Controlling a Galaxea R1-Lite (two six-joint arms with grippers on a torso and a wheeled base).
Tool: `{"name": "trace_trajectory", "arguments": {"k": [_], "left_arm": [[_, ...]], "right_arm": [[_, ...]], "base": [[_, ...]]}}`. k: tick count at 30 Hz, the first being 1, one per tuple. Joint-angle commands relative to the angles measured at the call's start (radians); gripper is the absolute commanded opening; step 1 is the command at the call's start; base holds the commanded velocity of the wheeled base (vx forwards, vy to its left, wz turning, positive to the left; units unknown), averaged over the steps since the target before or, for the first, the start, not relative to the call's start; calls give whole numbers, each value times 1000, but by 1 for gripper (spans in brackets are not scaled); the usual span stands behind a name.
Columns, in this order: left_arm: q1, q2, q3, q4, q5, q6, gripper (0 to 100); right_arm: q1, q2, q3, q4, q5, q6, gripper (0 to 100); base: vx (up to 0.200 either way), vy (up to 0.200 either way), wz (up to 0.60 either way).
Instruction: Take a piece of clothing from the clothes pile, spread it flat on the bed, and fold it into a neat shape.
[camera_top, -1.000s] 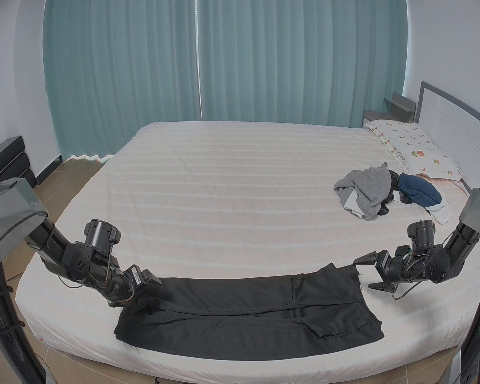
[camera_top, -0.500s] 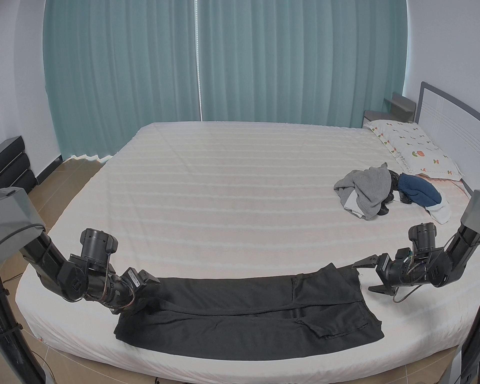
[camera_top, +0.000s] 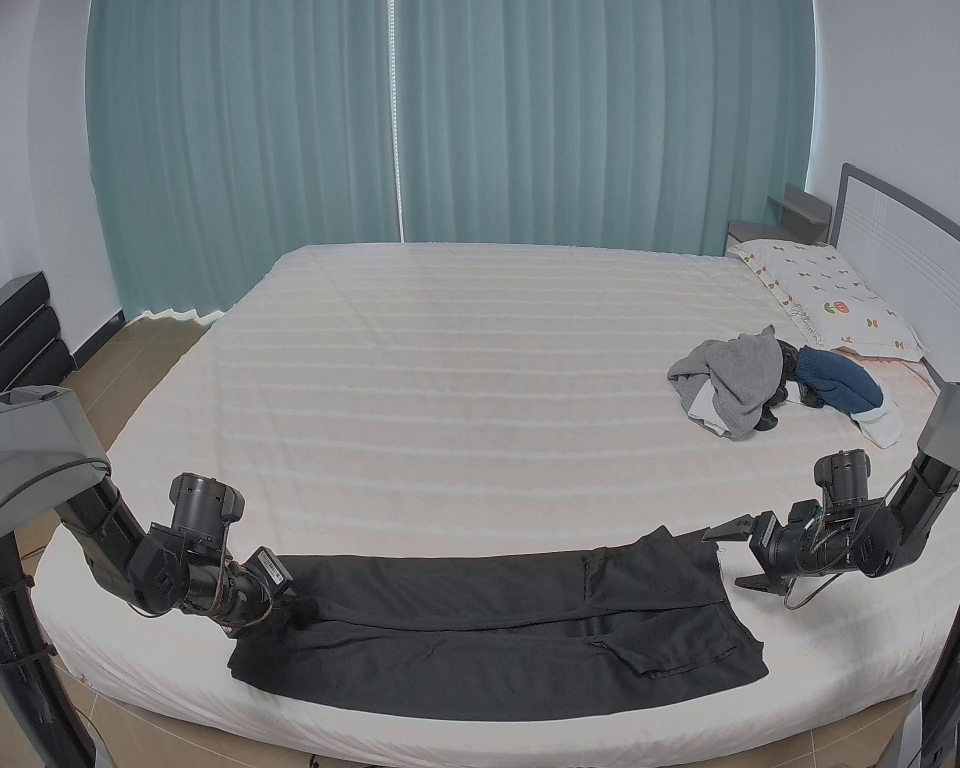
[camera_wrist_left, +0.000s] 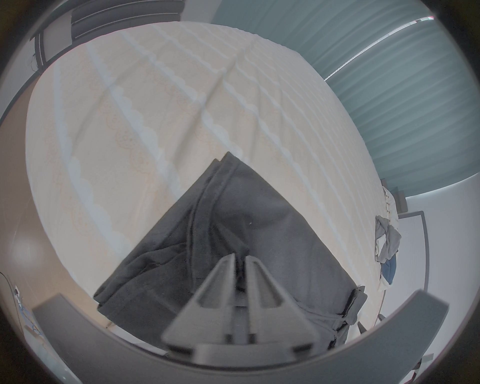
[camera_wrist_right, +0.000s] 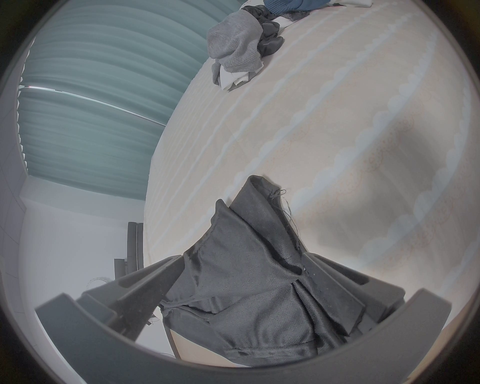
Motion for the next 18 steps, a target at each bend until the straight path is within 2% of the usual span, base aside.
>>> {"name": "trace_trajectory", "arguments": {"k": [1, 3, 6, 12, 18], "left_arm": [[4, -40, 36, 7, 3, 28, 0], [13, -57, 53, 36, 4, 98, 0], [27, -83, 57, 79, 6, 153, 0], [42, -143, 74, 93, 3, 190, 0], [24, -135, 102, 88, -5, 258, 0]], "right_arm": [[5, 2, 0, -2, -2, 0, 100], [6, 2, 4, -2, -3, -2, 100], [6, 0, 4, -2, -3, -2, 100], [8, 2, 4, -2, -3, -2, 100], [17, 3, 4, -2, -5, -2, 100]], "base": [[0, 0, 0], [0, 0, 0], [0, 0, 0], [0, 0, 0], [0, 0, 0]]}}
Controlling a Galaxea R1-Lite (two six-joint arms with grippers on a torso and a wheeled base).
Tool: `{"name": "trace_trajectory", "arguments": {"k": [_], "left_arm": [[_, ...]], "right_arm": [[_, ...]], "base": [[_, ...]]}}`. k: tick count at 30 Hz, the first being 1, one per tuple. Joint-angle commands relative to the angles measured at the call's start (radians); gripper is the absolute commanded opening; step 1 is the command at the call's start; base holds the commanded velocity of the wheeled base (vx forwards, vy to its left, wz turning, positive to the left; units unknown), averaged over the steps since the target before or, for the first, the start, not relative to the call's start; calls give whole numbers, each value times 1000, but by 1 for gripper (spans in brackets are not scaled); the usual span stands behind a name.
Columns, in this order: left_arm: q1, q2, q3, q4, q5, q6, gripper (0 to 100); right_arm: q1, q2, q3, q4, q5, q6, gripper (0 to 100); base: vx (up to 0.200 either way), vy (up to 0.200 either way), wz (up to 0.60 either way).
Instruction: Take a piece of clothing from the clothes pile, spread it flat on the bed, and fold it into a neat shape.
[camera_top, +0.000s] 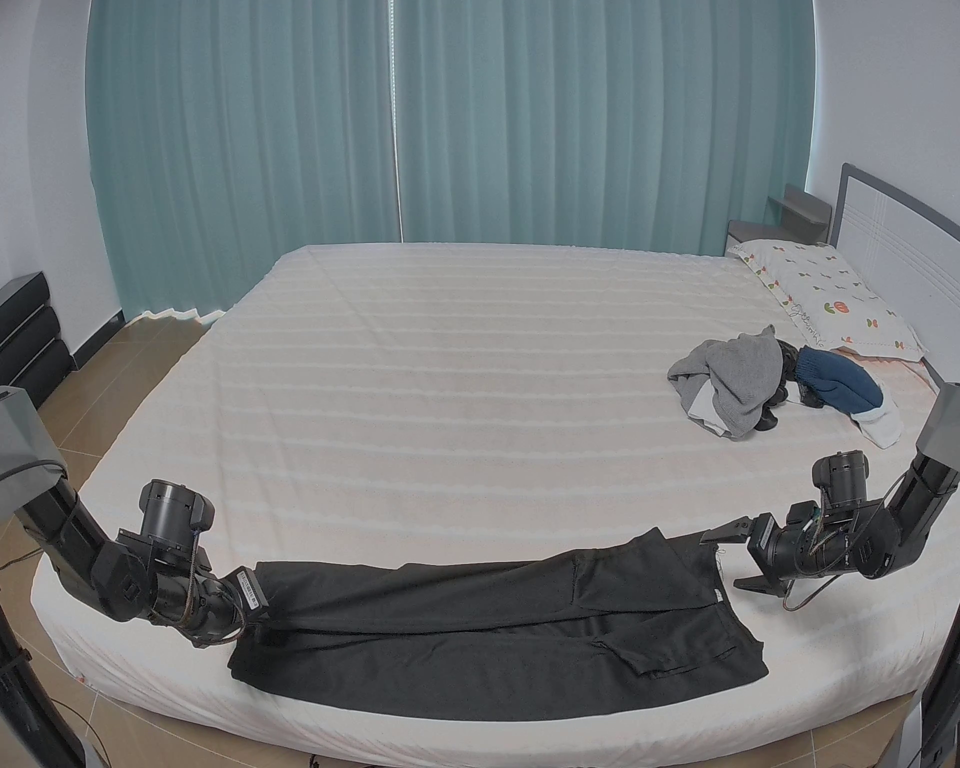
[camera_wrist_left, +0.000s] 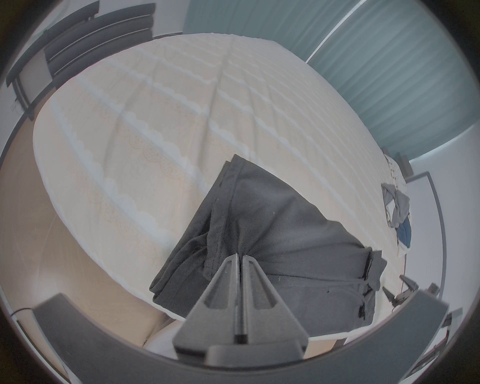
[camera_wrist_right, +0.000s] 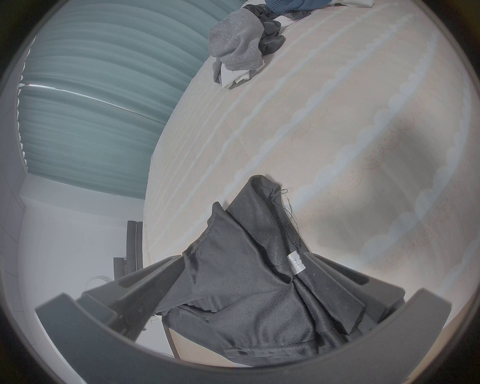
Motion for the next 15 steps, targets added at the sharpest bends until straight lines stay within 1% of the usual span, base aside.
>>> {"name": "trace_trajectory", "arguments": {"k": [1, 7, 8, 13, 15], "left_arm": [[-13, -5, 12, -2, -1, 17, 0], [-33, 10, 12, -2, -3, 15, 0], [-33, 10, 12, -2, -3, 15, 100], [-18, -2, -11, -8, -14, 6, 100], [15, 6, -59, -19, -35, 0, 100]], "right_arm": [[7, 3, 1, 0, -2, 0, 100], [9, 3, 0, 0, -2, 0, 100], [9, 3, 0, 0, -2, 0, 100], [9, 0, -3, 0, -2, 0, 100], [9, 0, -5, 0, -2, 2, 100]], "base": [[0, 0, 0], [0, 0, 0], [0, 0, 0], [0, 0, 0], [0, 0, 0]]}}
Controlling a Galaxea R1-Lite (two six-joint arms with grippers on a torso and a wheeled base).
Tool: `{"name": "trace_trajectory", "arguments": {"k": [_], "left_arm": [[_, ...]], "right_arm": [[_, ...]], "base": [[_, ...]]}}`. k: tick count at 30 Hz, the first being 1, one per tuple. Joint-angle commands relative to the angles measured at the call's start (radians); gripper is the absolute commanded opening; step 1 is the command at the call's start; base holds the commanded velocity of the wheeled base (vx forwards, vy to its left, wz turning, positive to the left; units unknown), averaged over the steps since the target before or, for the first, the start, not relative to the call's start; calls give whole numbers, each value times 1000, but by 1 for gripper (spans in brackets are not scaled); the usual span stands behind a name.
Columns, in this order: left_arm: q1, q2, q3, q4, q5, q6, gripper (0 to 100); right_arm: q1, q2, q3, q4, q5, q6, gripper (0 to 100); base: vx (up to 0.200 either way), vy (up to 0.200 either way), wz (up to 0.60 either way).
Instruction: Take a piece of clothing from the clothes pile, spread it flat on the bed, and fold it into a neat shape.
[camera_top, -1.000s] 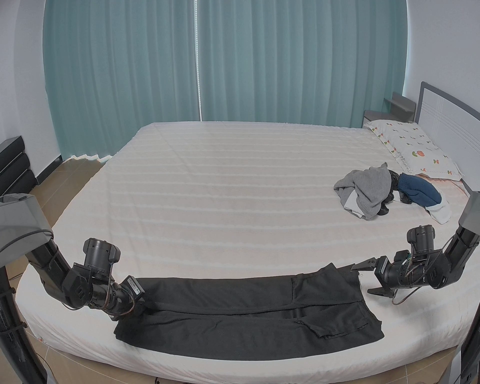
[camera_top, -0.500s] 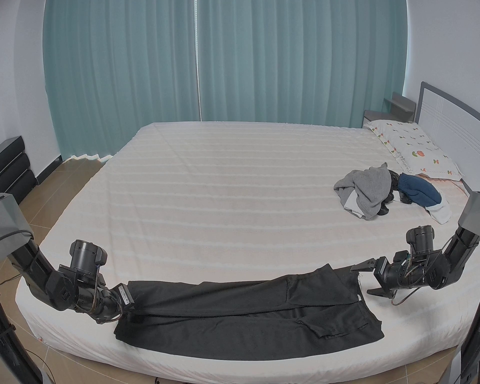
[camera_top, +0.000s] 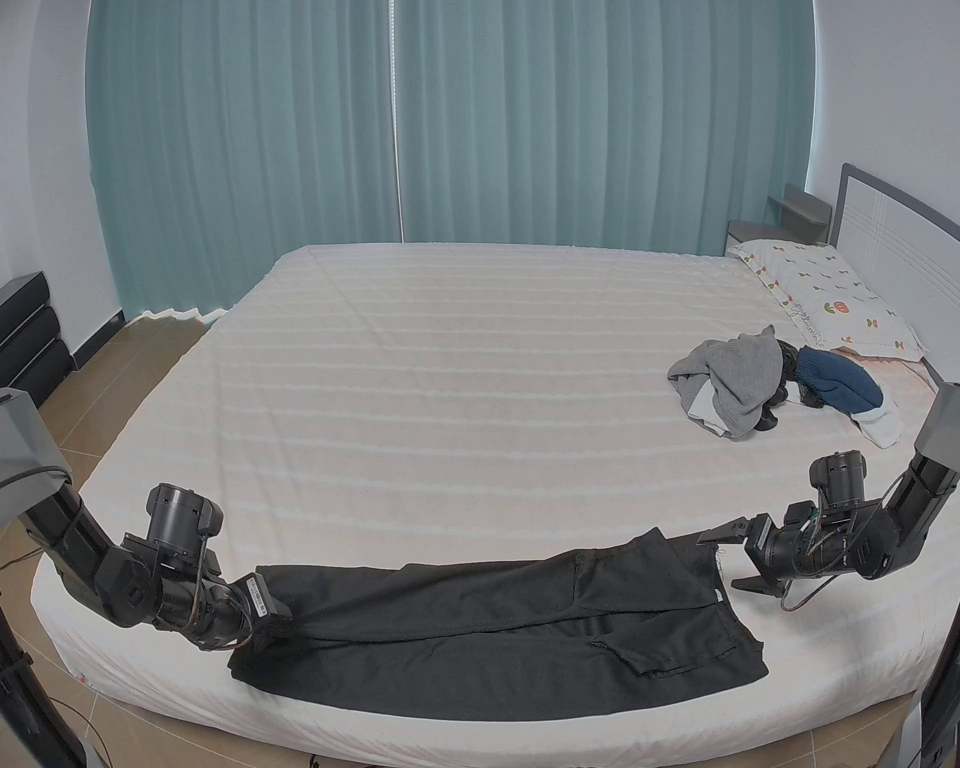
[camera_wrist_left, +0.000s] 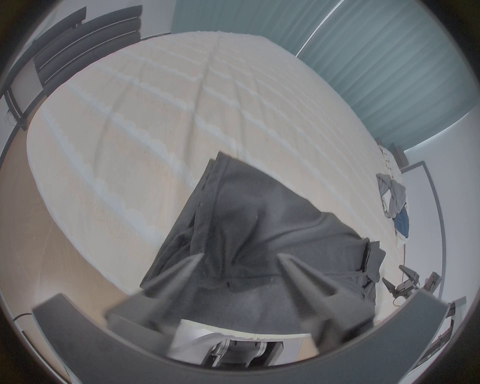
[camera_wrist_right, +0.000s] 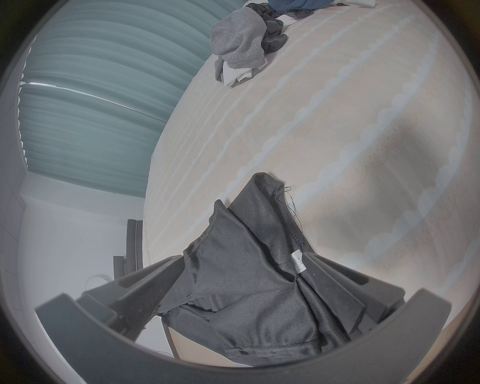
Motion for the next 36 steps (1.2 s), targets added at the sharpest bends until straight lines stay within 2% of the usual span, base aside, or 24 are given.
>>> {"name": "trace_trajectory", "arguments": {"k": [1, 6, 11, 19, 20, 25, 30, 36], "left_arm": [[45, 11, -71, -8, -24, -14, 100], [66, 108, -180, -8, -27, -97, 100], [89, 212, -244, -9, -19, -94, 100], [118, 283, -312, -9, -15, -89, 100], [120, 291, -319, -8, -12, -91, 0], [134, 294, -342, -8, -10, -100, 0], [174, 277, -361, -9, -10, -177, 0], [203, 269, -368, -16, -10, -187, 0]], "right_arm": [[0, 0, -2, 0, 0, 2, 100], [0, 0, -5, 0, 0, 3, 100], [2, 3, -10, 0, 0, 3, 100], [2, 3, -13, -2, 0, 5, 100], [2, 3, -13, -2, 0, 5, 100], [2, 14, -24, -2, 0, 6, 100], [8, 41, -53, -2, -27, 11, 100], [23, 63, -78, -2, -39, 34, 100]], "base": [[0, 0, 0], [0, 0, 0], [0, 0, 0], [0, 0, 0], [0, 0, 0], [0, 0, 0], [0, 0, 0], [0, 0, 0]]}}
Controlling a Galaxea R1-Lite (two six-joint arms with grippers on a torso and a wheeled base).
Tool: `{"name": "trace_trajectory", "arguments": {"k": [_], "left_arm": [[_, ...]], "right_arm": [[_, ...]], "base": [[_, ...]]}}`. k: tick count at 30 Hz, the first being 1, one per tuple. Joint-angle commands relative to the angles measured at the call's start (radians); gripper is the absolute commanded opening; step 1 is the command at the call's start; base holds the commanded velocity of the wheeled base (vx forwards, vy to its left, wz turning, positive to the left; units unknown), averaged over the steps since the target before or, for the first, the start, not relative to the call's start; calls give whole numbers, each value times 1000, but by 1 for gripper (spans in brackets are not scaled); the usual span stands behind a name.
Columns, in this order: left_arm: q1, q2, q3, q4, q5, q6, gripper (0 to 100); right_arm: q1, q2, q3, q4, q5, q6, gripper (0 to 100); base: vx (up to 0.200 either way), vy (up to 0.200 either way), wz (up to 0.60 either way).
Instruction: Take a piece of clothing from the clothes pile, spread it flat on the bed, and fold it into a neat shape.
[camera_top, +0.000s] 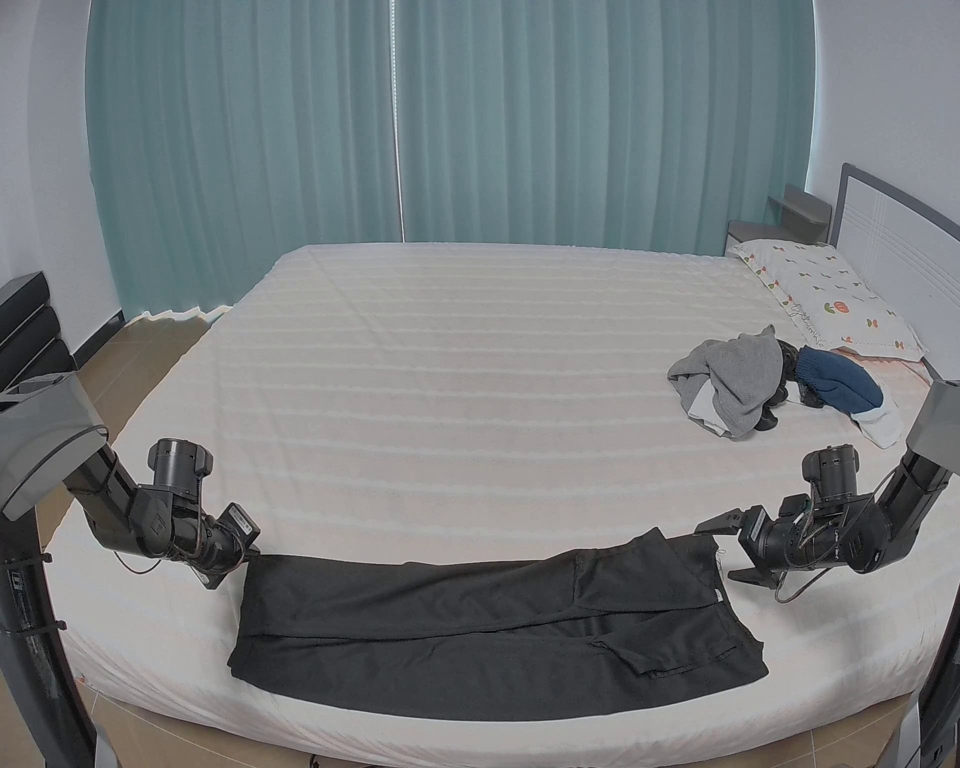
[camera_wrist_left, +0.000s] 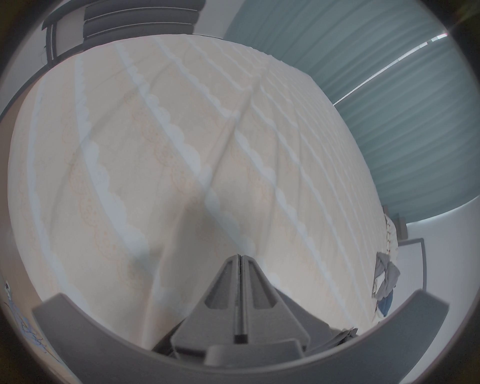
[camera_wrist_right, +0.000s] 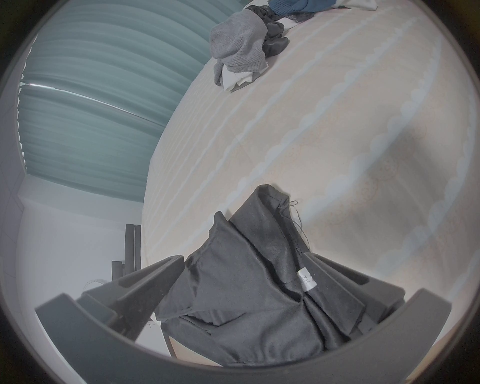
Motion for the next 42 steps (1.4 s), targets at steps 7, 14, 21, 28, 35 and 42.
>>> {"name": "trace_trajectory", "arguments": {"k": [7, 14, 21, 28, 35, 42], "left_arm": [[31, 8, -16, -39, -7, -58, 0], [30, 22, -24, -37, -8, -56, 0], [28, 24, -24, -39, -8, -55, 0], [28, 24, -24, -39, -8, -55, 0], [27, 24, -24, -39, -7, -53, 0], [27, 30, -25, -39, -5, -53, 0]], "right_arm": [[36, 70, -64, 0, -48, 29, 100], [35, 93, -93, 1, -51, 29, 100], [30, 116, -130, 0, -66, 28, 100], [35, 144, -153, 0, -94, 22, 0], [10, 136, -151, 0, -102, 23, 0], [-16, 130, -156, -5, -100, 28, 0]], "base": [[0, 0, 0], [0, 0, 0], [0, 0, 0], [0, 0, 0], [0, 0, 0], [0, 0, 0]]}}
